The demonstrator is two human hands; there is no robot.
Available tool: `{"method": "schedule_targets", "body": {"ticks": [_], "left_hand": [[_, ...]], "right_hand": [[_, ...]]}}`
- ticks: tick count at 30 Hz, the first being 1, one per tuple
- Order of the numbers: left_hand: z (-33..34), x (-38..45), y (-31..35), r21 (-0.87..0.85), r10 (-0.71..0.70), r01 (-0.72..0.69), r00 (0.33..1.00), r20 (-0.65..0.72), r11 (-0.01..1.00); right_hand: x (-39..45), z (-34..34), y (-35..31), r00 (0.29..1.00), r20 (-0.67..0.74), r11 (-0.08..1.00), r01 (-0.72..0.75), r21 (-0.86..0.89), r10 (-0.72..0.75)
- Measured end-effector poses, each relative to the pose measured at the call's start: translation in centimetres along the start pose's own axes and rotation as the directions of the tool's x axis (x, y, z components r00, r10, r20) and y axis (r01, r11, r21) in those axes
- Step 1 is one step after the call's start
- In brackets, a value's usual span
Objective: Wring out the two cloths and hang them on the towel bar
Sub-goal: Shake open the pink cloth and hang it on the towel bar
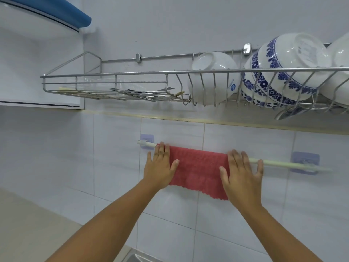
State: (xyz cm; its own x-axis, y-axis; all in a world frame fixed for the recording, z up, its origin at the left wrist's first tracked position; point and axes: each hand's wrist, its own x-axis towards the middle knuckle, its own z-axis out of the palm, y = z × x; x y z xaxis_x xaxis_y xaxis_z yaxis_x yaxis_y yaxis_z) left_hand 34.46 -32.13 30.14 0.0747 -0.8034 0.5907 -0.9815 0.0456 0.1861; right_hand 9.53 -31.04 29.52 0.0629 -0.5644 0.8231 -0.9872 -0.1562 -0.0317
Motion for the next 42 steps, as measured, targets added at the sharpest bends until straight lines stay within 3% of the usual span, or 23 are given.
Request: {"method": "schedule_targets", "body": {"ticks": [9,17,30,35,42], "left_hand": [[0.2,0.4,-2.6,0.005,-0.021,0.021,1.0,0.0,1.0],[-0.6,0.9,-4.7,-0.05,-0.018,0.022,0.997,0.079,0.999],[-0.8,1.0,-4.7,0.217,-0.073,0.066,0.997,0.021,0.974],[-1.5,1.0,-4.3,0.159,-0.045,0.039,0.998,0.036,0.987],[-1.9,0.9,-4.0,0.107,-0.046,0.034,0.993,0.111,0.994]], "right_hand": [[0.2,0.3,-1.2,0.998,0.02,0.996,0.064,-0.057,-0.063],[0.5,0.7,-2.7,0.997,0.005,0.996,0.075,-0.042,-0.075],[0.7,1.0,-3.3,0.993,0.023,0.993,0.113,-0.038,-0.112],[0.4,0.5,-3.7,0.995,0.035,0.996,0.093,-0.01,-0.092],[0.8,0.3,-4.2,0.976,0.171,0.987,0.147,-0.069,-0.133]]}}
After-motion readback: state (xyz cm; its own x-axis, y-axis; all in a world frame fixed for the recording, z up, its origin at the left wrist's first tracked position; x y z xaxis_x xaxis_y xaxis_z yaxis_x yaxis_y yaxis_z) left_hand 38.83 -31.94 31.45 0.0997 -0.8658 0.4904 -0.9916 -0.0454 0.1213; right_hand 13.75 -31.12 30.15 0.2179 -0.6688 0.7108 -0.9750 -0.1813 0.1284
